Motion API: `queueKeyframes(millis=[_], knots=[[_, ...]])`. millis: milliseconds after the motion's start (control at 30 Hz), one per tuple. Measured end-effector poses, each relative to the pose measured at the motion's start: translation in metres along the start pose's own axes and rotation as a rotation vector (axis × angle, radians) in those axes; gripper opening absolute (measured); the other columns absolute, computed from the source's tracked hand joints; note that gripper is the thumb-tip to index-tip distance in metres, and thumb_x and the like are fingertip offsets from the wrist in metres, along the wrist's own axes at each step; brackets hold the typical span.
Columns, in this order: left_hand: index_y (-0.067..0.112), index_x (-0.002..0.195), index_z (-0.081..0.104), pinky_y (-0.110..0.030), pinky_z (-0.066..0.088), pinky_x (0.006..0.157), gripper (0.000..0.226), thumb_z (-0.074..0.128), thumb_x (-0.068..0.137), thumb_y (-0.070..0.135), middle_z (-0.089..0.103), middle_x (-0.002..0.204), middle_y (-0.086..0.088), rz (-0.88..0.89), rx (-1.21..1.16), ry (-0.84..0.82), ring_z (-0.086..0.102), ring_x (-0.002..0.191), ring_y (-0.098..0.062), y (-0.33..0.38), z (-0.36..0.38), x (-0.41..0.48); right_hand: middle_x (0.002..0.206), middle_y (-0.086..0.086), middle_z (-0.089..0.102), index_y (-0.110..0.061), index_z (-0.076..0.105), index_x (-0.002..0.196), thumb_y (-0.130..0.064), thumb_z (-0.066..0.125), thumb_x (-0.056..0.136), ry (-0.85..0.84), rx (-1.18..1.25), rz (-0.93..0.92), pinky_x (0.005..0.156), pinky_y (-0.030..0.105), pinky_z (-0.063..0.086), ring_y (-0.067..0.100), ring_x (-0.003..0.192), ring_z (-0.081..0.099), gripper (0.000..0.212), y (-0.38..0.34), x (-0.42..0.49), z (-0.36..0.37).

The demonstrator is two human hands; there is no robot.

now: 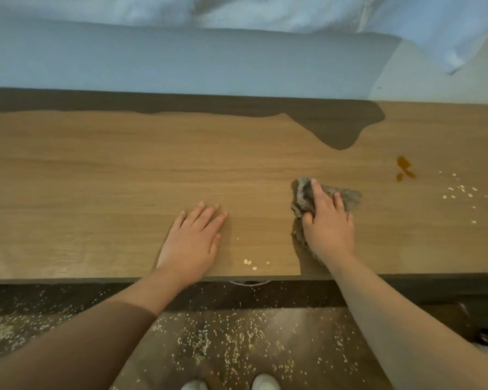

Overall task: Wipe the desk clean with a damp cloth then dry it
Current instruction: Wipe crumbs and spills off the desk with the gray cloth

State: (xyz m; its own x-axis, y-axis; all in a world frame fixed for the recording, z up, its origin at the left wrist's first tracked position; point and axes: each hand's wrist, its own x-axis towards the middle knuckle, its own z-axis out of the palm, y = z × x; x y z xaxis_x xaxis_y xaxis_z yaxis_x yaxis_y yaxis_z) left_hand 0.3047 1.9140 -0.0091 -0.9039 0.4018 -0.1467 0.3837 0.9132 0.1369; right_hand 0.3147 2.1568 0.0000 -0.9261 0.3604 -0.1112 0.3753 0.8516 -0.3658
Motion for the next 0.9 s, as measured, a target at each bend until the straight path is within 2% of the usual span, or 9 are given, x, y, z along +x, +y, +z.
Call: queueKeyframes(millis=[67,133,267,367,467,600,733,800,900], knots=[[0.031,0.147,0.001,-0.034,-0.005,0.115,0.053,0.007,0.096,0.044,0.000,0.156,0.009,0.020,0.059,-0.008,-0.006,0.143,-0.011,-0.035,-0.004,-0.014,0.152,-0.003,0.025,-0.034,-0.001,0.147,-0.028,0.045,0.094,-0.005,0.053,-0.059,0.114,0.038,0.001,0.017,0.143,0.009,0.071,-0.031,-0.026,0.013],[0.031,0.144,-0.004,-0.035,-0.008,0.113,0.061,-0.006,0.087,0.054,-0.002,0.155,0.006,-0.014,0.107,0.018,-0.012,0.140,-0.012,-0.076,-0.006,-0.031,0.151,-0.009,0.025,-0.034,0.009,0.147,-0.031,0.036,0.091,-0.049,0.017,-0.309,0.111,0.034,-0.005,0.015,0.143,0.010,0.062,-0.063,-0.063,0.029],[0.030,0.145,0.000,-0.045,-0.006,0.114,0.072,-0.008,0.082,0.064,0.006,0.155,0.002,-0.177,0.126,0.031,-0.007,0.142,-0.018,-0.131,-0.006,-0.050,0.146,-0.020,0.016,-0.039,0.021,0.142,-0.042,0.009,0.082,-0.242,-0.103,-0.686,0.111,0.048,-0.006,0.009,0.140,0.003,0.062,-0.080,-0.089,0.043],[0.037,0.142,-0.014,-0.047,-0.008,0.114,0.070,-0.013,0.079,0.068,-0.012,0.153,0.007,-0.249,0.079,0.019,-0.015,0.141,-0.017,-0.140,-0.002,-0.053,0.139,-0.015,0.041,-0.039,0.038,0.133,-0.026,0.035,0.088,-0.085,-0.037,-0.388,0.115,0.050,0.018,0.011,0.138,0.026,0.047,-0.054,-0.051,0.028],[0.036,0.140,-0.016,-0.047,-0.007,0.115,0.067,-0.012,0.079,0.065,-0.013,0.152,0.009,-0.247,0.055,0.046,-0.017,0.141,-0.017,-0.141,0.004,-0.052,0.147,-0.006,0.035,-0.030,0.033,0.141,-0.022,0.042,0.092,0.072,0.010,0.029,0.116,0.047,0.009,0.017,0.141,0.018,0.050,-0.060,-0.040,0.026],[0.035,0.146,-0.003,-0.047,-0.004,0.115,0.072,-0.010,0.080,0.063,-0.004,0.155,0.008,-0.239,0.032,0.075,-0.010,0.143,-0.018,-0.142,0.003,-0.052,0.142,-0.013,0.040,-0.032,0.045,0.131,-0.029,0.033,0.084,-0.009,-0.036,-0.319,0.115,0.051,0.015,0.013,0.139,0.023,0.049,-0.125,-0.086,0.066],[0.037,0.146,-0.005,-0.047,-0.003,0.115,0.075,-0.015,0.077,0.061,-0.003,0.157,0.008,-0.233,0.034,0.045,-0.008,0.143,-0.018,-0.142,0.001,-0.053,0.143,-0.025,0.023,-0.040,0.034,0.138,-0.041,0.017,0.084,-0.170,-0.113,-0.591,0.112,0.041,-0.009,0.003,0.138,0.007,0.056,-0.137,-0.084,0.065],[0.039,0.146,-0.002,-0.048,-0.001,0.115,0.073,-0.011,0.078,0.062,-0.001,0.157,0.009,-0.232,0.011,0.014,-0.003,0.143,-0.017,-0.146,-0.006,-0.051,0.141,-0.021,0.037,-0.041,0.038,0.134,-0.031,0.034,0.089,-0.075,-0.069,-0.420,0.115,0.041,0.001,0.005,0.138,0.020,0.046,-0.116,-0.058,0.053],[0.037,0.147,-0.001,-0.050,0.005,0.114,0.061,0.009,0.091,0.060,0.004,0.156,0.007,-0.340,0.039,0.054,0.011,0.142,-0.020,-0.170,-0.013,-0.056,0.142,-0.005,0.042,-0.032,0.035,0.139,-0.026,0.047,0.091,0.129,-0.009,0.097,0.115,0.048,0.006,0.016,0.138,0.024,0.050,-0.093,-0.030,0.035]])
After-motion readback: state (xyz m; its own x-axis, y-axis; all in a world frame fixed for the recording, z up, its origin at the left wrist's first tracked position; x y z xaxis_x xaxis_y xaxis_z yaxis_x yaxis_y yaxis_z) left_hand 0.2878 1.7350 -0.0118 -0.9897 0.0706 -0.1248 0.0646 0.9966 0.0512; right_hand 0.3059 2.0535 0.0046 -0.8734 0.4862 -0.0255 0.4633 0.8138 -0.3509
